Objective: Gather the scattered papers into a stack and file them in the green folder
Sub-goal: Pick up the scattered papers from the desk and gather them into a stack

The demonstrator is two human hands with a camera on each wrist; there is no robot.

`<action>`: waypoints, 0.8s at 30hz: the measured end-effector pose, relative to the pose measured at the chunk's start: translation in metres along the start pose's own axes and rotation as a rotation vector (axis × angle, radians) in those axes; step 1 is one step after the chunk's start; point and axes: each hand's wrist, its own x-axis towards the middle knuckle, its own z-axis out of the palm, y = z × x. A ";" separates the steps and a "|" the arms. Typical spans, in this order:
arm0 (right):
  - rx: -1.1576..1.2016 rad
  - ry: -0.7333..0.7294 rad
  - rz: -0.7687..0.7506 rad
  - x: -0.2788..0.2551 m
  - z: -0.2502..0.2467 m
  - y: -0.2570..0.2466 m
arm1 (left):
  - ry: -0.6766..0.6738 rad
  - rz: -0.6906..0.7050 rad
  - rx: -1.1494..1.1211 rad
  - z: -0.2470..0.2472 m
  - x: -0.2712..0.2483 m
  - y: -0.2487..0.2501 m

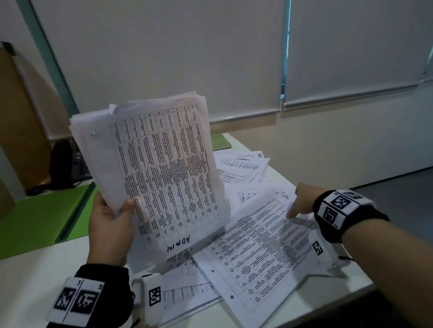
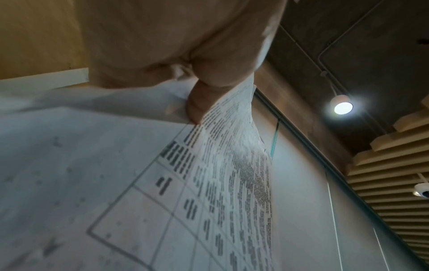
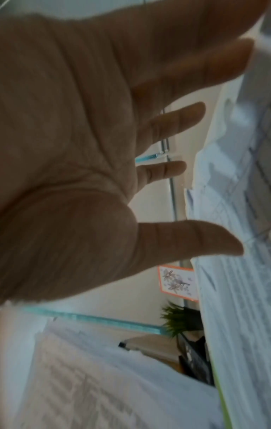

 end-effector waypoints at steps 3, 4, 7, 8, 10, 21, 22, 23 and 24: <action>-0.001 -0.030 0.069 0.012 0.003 0.003 | 0.009 -0.007 -0.002 0.000 0.003 -0.004; 0.000 -0.032 0.083 0.015 0.005 0.002 | 0.015 -0.006 0.004 -0.001 0.004 -0.005; -0.001 -0.011 0.107 0.021 0.009 -0.001 | 0.024 -0.008 0.011 0.000 0.006 -0.011; 0.000 -0.003 0.116 0.023 0.010 -0.002 | 0.024 -0.009 0.011 0.001 0.006 -0.012; 0.045 -0.009 0.149 0.028 0.011 -0.002 | 0.023 -0.011 0.017 0.002 0.006 -0.013; 0.441 0.159 -0.053 0.025 -0.003 0.005 | 0.061 -0.033 0.006 -0.001 0.005 -0.014; 0.496 0.212 -0.086 0.021 -0.008 0.006 | 0.067 -0.033 0.007 -0.002 0.005 -0.013; 0.548 0.268 -0.118 0.017 -0.014 0.006 | 0.074 -0.032 0.006 -0.003 0.006 -0.012; 0.605 0.325 -0.152 0.015 -0.019 0.006 | 0.083 -0.034 0.003 -0.004 0.006 -0.011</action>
